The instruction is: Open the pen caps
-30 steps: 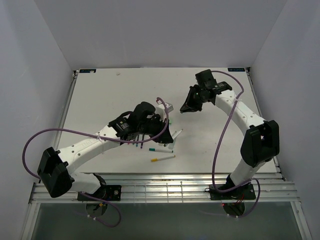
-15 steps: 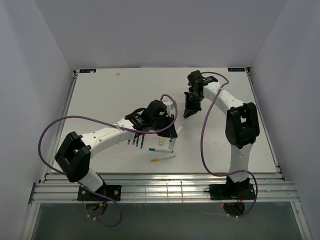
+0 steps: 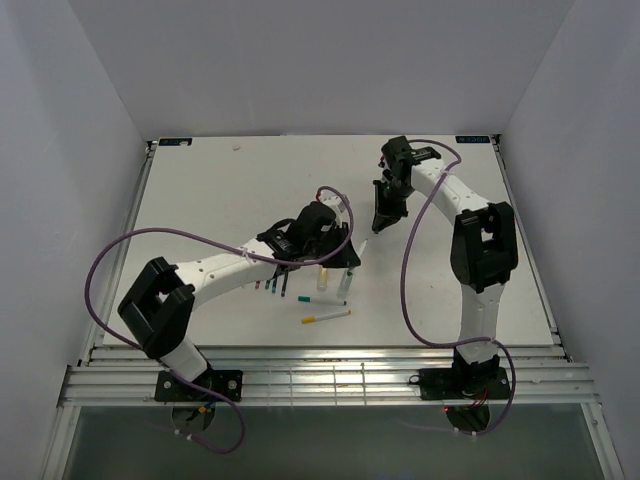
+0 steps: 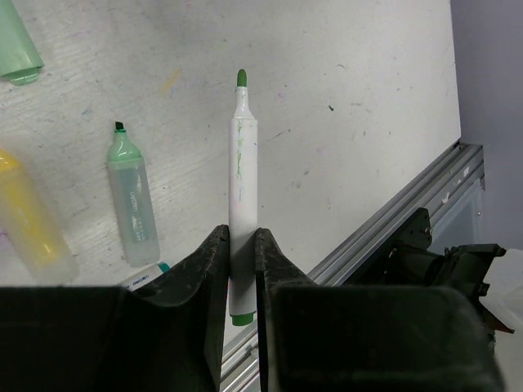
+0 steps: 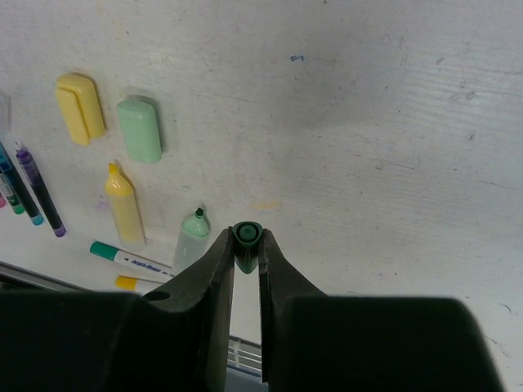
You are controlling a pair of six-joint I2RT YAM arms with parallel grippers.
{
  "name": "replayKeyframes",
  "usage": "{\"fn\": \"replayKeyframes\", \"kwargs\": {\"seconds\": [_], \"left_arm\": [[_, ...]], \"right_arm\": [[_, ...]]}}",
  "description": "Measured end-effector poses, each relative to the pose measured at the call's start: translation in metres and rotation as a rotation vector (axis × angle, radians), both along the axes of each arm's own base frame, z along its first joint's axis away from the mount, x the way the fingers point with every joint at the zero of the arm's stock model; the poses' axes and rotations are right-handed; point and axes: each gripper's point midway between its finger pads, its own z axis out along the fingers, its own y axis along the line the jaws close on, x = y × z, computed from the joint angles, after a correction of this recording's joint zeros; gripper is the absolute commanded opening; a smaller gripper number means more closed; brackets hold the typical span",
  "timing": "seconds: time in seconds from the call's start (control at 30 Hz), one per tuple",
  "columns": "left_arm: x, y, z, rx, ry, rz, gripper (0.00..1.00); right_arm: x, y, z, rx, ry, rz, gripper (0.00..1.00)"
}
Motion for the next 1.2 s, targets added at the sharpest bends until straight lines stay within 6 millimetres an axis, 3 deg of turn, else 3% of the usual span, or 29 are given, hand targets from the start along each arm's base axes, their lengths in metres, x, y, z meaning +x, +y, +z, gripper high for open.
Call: {"fn": "replayKeyframes", "kwargs": {"seconds": [0.27,0.47,0.73,1.0,1.2], "left_arm": [[-0.004,-0.026,-0.057,0.044,0.06,0.048,0.0],[-0.008,-0.043,-0.095,0.103,0.086,0.085,0.0],[0.008,-0.056,-0.11,0.105,0.072,0.163,0.0],[0.017,-0.062,-0.116,0.083,0.083,0.218,0.1],[0.018,-0.063,-0.116,0.07,0.095,0.237,0.16]], "right_arm": [[0.019,-0.004,-0.01,-0.028,0.024,0.026,0.08],[0.016,-0.02,-0.012,-0.045,0.066,0.024,0.08],[-0.002,-0.022,-0.022,-0.025,0.129,0.066,0.08],[-0.008,-0.021,-0.033,-0.02,0.167,0.089,0.08],[-0.009,-0.023,-0.054,-0.046,0.213,0.084,0.09]]}}
